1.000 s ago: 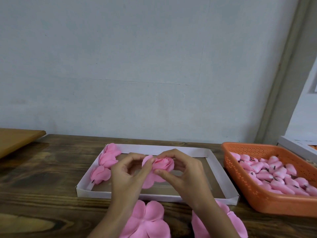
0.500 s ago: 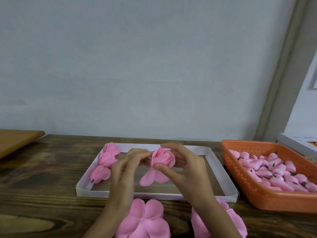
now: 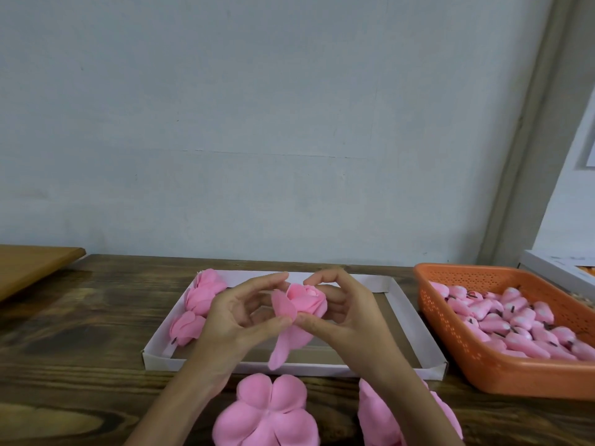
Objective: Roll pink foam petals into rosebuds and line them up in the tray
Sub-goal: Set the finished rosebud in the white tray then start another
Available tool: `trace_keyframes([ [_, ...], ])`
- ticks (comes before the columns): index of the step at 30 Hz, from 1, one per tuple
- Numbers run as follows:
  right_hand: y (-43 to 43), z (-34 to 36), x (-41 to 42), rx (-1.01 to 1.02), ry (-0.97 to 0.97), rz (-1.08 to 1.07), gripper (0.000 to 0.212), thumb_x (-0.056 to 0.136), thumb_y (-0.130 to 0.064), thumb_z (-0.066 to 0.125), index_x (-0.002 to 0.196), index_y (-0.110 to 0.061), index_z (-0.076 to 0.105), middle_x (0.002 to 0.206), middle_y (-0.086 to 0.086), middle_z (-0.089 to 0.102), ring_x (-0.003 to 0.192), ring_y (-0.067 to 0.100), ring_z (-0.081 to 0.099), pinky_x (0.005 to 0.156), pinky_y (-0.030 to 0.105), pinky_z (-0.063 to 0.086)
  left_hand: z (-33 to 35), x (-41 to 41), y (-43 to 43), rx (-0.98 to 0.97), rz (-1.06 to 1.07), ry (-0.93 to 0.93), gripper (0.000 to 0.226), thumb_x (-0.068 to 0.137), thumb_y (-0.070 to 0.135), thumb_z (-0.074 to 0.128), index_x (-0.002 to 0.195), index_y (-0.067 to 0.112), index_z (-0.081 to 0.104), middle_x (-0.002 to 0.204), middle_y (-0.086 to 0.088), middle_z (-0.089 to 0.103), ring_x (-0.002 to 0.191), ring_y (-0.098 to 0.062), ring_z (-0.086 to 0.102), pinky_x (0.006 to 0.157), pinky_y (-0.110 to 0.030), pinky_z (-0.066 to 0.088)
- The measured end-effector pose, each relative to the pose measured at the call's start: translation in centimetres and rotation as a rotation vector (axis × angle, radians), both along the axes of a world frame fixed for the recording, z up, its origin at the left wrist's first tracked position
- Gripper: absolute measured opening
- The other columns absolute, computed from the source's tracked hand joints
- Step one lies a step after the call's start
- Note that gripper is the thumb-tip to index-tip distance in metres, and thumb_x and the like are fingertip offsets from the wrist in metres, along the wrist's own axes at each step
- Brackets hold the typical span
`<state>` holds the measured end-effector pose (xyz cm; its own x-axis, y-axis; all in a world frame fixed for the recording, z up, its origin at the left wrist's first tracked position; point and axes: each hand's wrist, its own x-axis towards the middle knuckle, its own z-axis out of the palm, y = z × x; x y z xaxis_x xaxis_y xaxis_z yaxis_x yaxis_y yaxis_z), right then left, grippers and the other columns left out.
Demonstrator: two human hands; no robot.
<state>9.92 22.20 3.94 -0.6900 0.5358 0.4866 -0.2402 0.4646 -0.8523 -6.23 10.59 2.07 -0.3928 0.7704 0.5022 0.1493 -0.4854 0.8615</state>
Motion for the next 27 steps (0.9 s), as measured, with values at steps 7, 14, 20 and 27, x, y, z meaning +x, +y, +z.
trace_keyframes([
  [7, -0.2, -0.4, -0.1, 0.028, -0.08, 0.113, 0.044, 0.082, -0.006, 0.086, 0.109, -0.011, 0.052, 0.105, 0.0, 0.08, 0.09, 0.017, 0.076, 0.075, 0.028, 0.06, 0.4, 0.5, -0.6, -0.206, -0.153, 0.196, 0.054, 0.082, 0.005, 0.079, 0.134, 0.014, 0.064, 0.122, -0.014, 0.072, 0.117, -0.035, 0.066, 0.096, -0.05, 0.058],
  [14, -0.9, -0.2, -0.3, 0.114, -0.058, 0.104, 0.037, 0.08, -0.017, 0.09, 0.101, -0.02, 0.06, 0.104, 0.0, 0.076, 0.092, 0.021, 0.076, 0.073, 0.032, 0.061, 0.3, 0.6, -0.7, -0.21, -0.198, 0.161, 0.071, 0.077, -0.003, 0.079, 0.142, 0.012, 0.055, 0.127, -0.013, 0.068, 0.12, -0.032, 0.065, 0.097, -0.044, 0.057],
  [20, -1.2, 0.2, -0.3, 0.076, -0.019, 0.111, 0.045, 0.074, -0.014, 0.094, 0.106, -0.023, 0.063, 0.106, -0.001, 0.072, 0.093, 0.022, 0.077, 0.069, 0.027, 0.06, -0.3, 0.7, -0.4, -0.191, -0.213, 0.058, 0.067, 0.072, -0.002, 0.08, 0.133, 0.015, 0.059, 0.122, -0.022, 0.068, 0.114, -0.04, 0.067, 0.095, -0.054, 0.057],
  [27, -0.8, -0.1, -0.4, 0.07, -0.032, 0.127, 0.047, 0.071, -0.01, 0.095, 0.102, -0.02, 0.061, 0.099, -0.005, 0.071, 0.091, 0.022, 0.077, 0.071, 0.027, 0.06, -0.4, 0.6, 0.0, -0.166, -0.119, 0.179, 0.07, 0.069, -0.025, 0.079, 0.13, 0.001, 0.055, 0.113, -0.021, 0.072, 0.107, -0.038, 0.071, 0.089, -0.048, 0.061],
])
